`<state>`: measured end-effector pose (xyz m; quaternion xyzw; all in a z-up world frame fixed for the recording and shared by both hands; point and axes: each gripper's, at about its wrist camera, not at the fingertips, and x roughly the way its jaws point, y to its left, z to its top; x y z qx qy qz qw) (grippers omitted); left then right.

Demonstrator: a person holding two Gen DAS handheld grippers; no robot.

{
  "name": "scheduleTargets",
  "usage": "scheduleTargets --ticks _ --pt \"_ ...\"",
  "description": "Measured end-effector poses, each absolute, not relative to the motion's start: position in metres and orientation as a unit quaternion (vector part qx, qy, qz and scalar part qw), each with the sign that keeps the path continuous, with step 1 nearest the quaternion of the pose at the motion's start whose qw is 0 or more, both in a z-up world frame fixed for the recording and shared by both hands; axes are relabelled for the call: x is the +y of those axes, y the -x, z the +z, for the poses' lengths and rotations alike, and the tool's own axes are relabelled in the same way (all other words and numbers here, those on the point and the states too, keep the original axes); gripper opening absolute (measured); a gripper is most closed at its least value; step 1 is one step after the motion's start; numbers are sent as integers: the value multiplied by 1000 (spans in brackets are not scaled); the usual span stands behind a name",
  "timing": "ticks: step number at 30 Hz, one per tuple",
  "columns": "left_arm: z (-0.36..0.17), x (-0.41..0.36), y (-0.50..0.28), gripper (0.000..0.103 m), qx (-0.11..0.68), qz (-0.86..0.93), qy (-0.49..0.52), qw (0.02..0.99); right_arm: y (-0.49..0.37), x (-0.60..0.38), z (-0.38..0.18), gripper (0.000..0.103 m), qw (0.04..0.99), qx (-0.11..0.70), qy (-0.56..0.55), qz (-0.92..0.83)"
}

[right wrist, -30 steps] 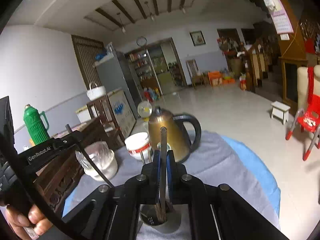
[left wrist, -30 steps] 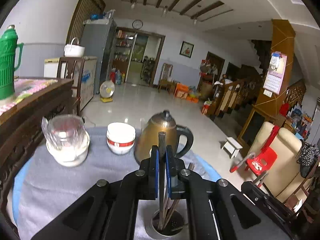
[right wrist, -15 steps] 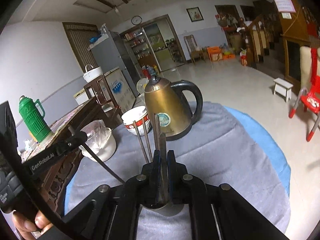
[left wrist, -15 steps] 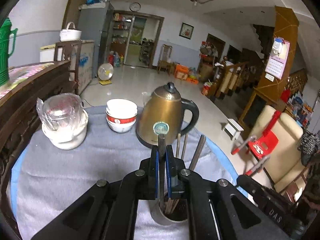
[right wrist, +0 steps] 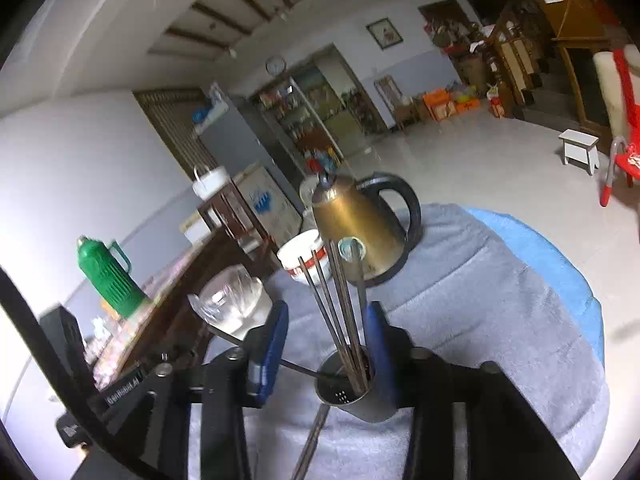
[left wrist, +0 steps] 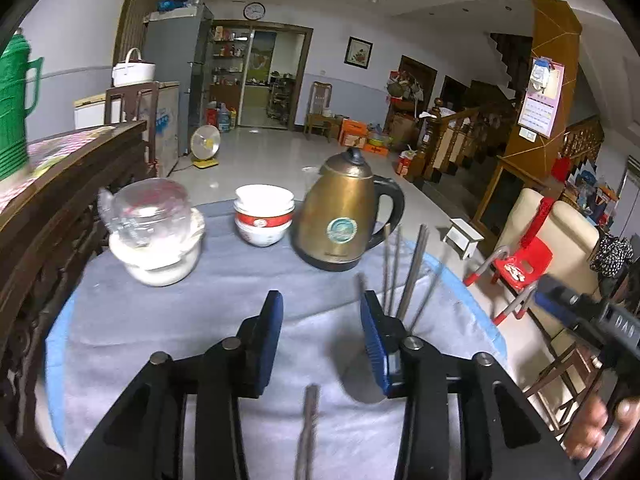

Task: Organize utensils
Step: 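Move both open grippers back toward the remaining chopsticks on the cloth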

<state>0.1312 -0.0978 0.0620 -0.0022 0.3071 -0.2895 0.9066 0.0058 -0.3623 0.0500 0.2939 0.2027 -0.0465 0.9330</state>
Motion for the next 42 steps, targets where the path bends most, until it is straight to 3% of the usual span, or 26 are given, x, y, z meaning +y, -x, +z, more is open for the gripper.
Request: scheduleTargets --ticks 11,31,42 --pt "-2 -55 -90 50 351 -232 -75 904 26 -339 9 42 929 229 -287 -39" --pt "-87 -35 -80 51 468 -224 -42 854 -3 -291 -79 43 879 371 -298 3" --pt "-105 -5 -73 51 495 -211 -24 843 -59 -224 -132 34 845 480 -234 35"
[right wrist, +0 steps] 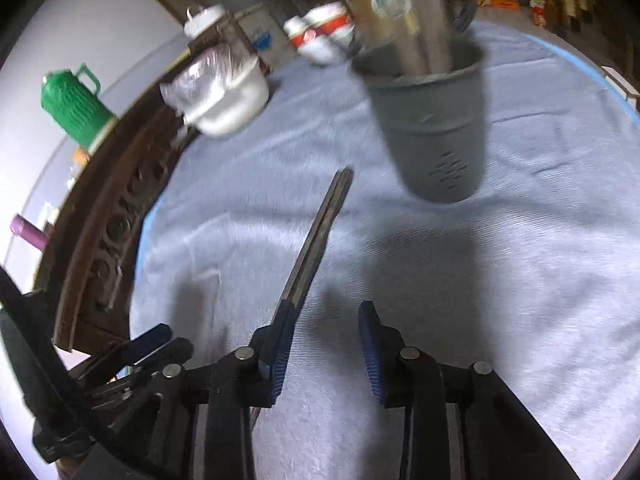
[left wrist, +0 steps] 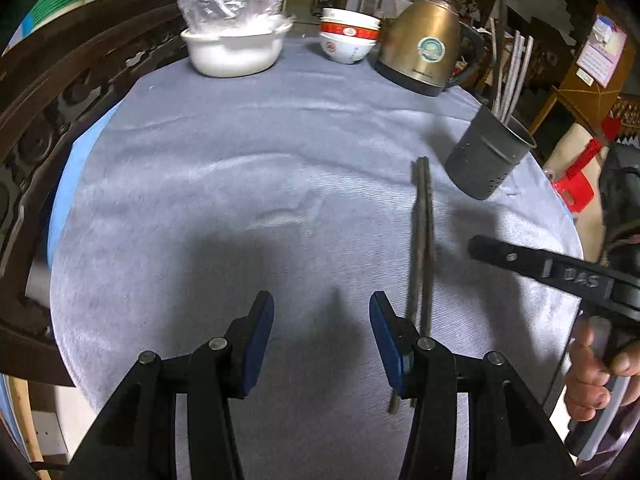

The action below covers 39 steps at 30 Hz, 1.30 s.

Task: Organize utensils
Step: 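Move both open grippers back toward the remaining chopsticks on the cloth, then lower the left gripper over a dark chopstick and close on it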

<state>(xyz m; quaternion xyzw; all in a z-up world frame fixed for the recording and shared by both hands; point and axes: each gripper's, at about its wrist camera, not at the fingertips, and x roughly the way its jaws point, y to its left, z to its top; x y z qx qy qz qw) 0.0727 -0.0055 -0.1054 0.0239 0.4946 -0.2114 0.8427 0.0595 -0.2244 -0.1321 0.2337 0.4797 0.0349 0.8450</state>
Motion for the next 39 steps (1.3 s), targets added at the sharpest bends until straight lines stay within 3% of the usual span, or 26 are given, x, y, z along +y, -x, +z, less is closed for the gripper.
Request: scheduleTargets --ticks 19,24,39 --pt "-109 6 -73 51 507 -214 -13 835 -74 -162 -145 32 840 536 -87 15" --pt "-112 4 -71 51 512 -214 -20 831 -68 -178 -144 23 837 538 -99 17" --pt "-121 -50 -53 51 536 -274 -63 796 -18 -246 -143 23 830 540 -142 25"
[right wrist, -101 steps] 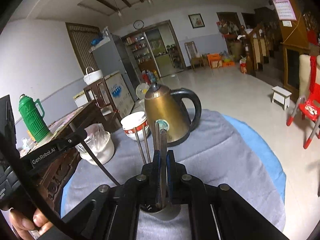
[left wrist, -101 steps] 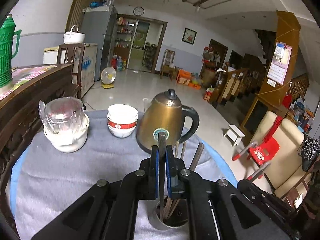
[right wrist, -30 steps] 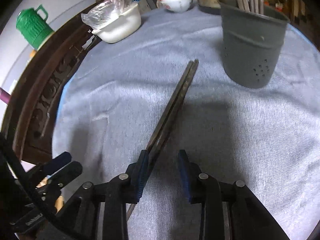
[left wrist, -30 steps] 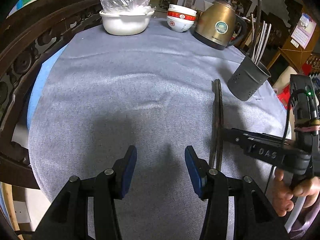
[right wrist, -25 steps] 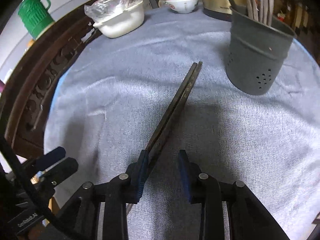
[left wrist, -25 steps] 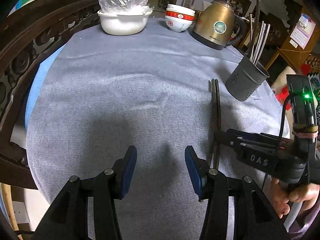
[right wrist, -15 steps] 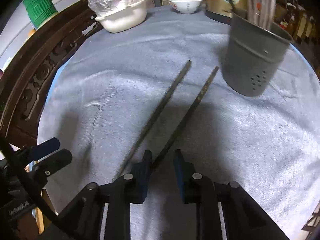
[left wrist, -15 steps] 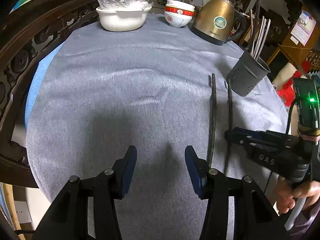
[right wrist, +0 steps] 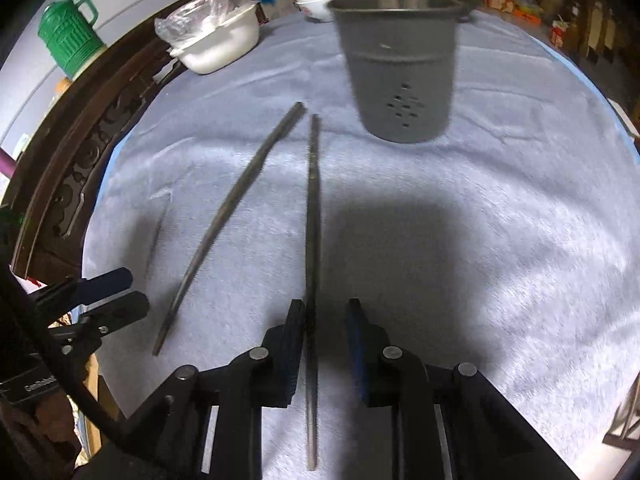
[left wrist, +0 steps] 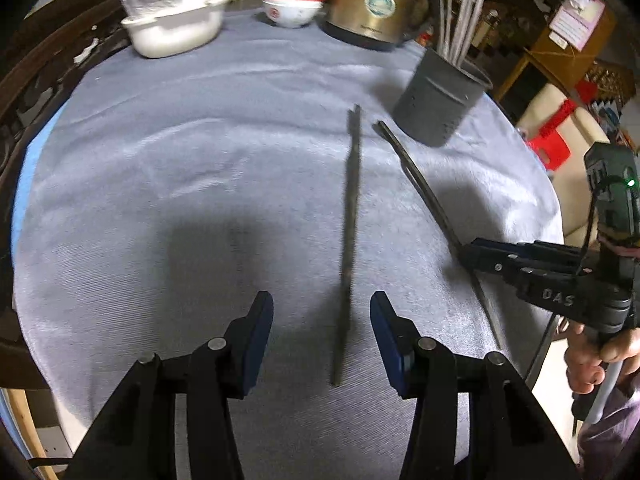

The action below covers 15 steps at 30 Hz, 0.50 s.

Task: Organize utensils
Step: 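Lower the left gripper over a dark chopstick and close on it, then close the right gripper on the last chopstick while the left gripper regrips its chopstick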

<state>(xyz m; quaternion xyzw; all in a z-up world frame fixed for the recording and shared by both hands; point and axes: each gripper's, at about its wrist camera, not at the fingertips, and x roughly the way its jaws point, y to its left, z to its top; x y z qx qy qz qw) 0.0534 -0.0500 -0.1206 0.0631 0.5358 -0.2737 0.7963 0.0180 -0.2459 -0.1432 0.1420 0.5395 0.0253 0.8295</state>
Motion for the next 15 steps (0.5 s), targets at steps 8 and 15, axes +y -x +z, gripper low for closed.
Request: scheduleTargets --ticks 8,15 --pt "-135 -65 -57 33 541 -273 -72 793 -7 -262 -147 23 828 531 -178 31" --pt "-137 -57 -61 6 541 -268 -57 795 -6 -262 -150 23 829 526 -185 34"
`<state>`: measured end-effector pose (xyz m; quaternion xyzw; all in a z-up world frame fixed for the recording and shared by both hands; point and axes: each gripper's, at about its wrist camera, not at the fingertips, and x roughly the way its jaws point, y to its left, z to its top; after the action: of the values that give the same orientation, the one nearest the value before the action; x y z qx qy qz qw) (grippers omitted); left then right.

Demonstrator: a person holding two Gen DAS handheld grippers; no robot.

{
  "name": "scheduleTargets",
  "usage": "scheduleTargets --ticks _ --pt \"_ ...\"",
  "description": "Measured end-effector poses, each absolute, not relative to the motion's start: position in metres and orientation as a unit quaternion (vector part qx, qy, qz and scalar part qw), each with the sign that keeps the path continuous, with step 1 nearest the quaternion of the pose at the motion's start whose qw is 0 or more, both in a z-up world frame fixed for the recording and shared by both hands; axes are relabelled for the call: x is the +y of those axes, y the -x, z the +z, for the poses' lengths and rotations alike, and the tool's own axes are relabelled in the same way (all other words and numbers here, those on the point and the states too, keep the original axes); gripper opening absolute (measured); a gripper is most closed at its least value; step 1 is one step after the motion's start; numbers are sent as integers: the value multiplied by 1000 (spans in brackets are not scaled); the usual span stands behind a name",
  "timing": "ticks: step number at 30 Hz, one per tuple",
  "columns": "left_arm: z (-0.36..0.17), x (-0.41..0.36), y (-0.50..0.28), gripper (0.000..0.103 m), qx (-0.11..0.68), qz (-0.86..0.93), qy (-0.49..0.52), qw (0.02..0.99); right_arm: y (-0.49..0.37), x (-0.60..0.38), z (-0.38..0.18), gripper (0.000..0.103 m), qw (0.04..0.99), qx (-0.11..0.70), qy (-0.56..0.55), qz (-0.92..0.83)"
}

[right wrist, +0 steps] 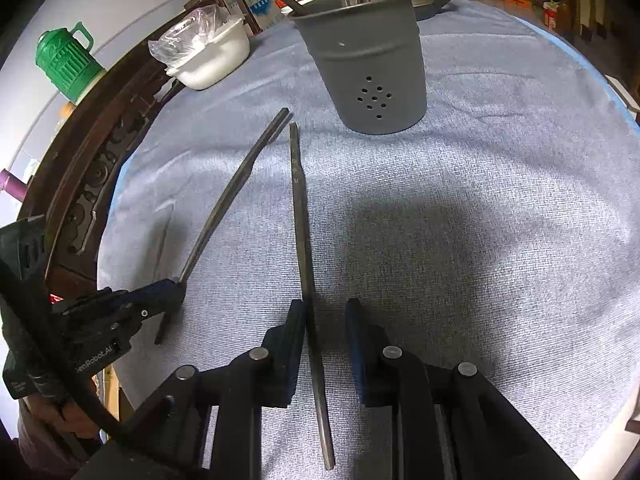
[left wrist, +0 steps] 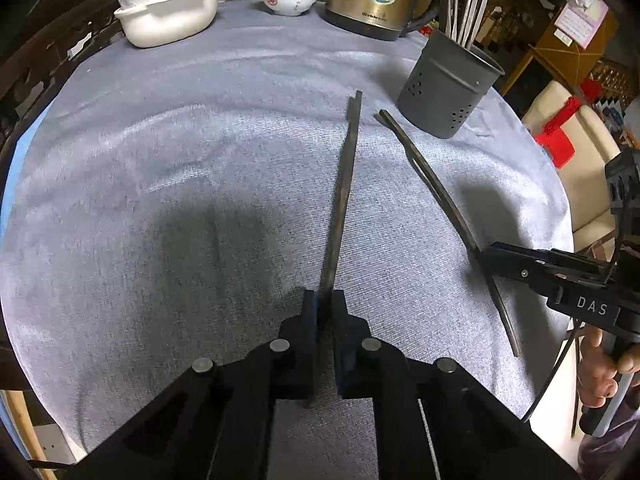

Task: Organize utensils
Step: 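Close the right gripper on the last chopstick while the left gripper regrips its chopstick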

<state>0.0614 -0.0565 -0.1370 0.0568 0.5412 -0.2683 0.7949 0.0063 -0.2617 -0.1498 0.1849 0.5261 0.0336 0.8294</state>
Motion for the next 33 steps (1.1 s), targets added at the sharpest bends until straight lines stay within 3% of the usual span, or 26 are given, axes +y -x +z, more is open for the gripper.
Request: scheduleTargets --ticks 8,11,14,16,24,26,29,33 --pt "-136 -38 -42 5 556 -278 -51 782 -4 -261 -148 23 826 534 -176 38" --pt "-135 -37 -40 6 561 -290 -56 774 -12 -261 -146 28 821 540 -181 36" --pt "-129 -37 -47 16 555 -289 -56 778 -34 -257 -138 30 829 529 -177 29" --pt "-122 -37 -53 31 546 -287 -51 785 -49 -251 -135 31 831 532 -159 12" --pt "-107 -45 -99 32 542 -281 -73 789 -102 -232 -143 31 832 540 -129 -26" --pt "-107 -49 -111 32 547 -280 -76 785 -107 -230 -143 28 839 530 -117 -33" --pt "-106 -62 -124 32 554 -287 -79 778 -106 -234 -144 8 840 530 -111 -38" --pt "-109 -82 -135 32 566 -290 -90 766 -93 -248 -145 7 834 536 -131 -24"
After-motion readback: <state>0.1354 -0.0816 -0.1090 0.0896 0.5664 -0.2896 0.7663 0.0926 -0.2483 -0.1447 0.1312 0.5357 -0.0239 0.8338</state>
